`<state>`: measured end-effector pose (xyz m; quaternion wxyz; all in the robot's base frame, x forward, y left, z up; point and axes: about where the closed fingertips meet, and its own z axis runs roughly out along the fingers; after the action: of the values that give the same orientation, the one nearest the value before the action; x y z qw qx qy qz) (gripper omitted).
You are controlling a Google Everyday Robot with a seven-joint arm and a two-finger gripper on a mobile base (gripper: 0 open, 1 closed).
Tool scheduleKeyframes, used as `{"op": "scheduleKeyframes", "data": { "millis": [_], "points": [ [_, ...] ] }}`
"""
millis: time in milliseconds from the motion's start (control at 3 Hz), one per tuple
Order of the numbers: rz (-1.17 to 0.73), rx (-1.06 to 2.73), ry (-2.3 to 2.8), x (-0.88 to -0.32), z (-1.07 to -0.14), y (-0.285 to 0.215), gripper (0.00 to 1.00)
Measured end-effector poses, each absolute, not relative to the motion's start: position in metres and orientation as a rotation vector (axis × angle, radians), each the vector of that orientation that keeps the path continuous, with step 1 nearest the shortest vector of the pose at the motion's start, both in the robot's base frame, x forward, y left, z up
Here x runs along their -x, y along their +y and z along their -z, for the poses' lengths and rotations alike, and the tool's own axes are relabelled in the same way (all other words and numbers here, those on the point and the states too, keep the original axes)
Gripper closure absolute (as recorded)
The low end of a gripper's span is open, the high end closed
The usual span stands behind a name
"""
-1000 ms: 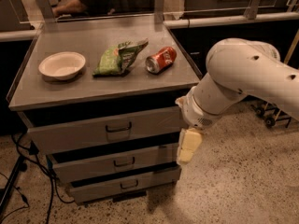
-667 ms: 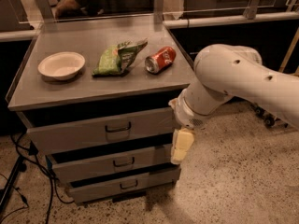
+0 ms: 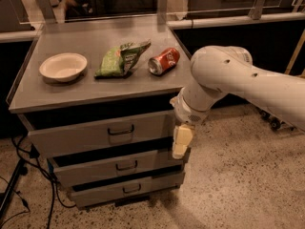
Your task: Open top drawer
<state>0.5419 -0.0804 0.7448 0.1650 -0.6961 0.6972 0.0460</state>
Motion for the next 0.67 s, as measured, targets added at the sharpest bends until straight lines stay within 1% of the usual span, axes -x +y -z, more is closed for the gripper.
{"op": "scheduleKeyframes", "data": {
  "millis": [667],
  "points": [
    [-0.127,1.982,2.012,-0.569,-0.718,-0.083,0.0]
  ]
}}
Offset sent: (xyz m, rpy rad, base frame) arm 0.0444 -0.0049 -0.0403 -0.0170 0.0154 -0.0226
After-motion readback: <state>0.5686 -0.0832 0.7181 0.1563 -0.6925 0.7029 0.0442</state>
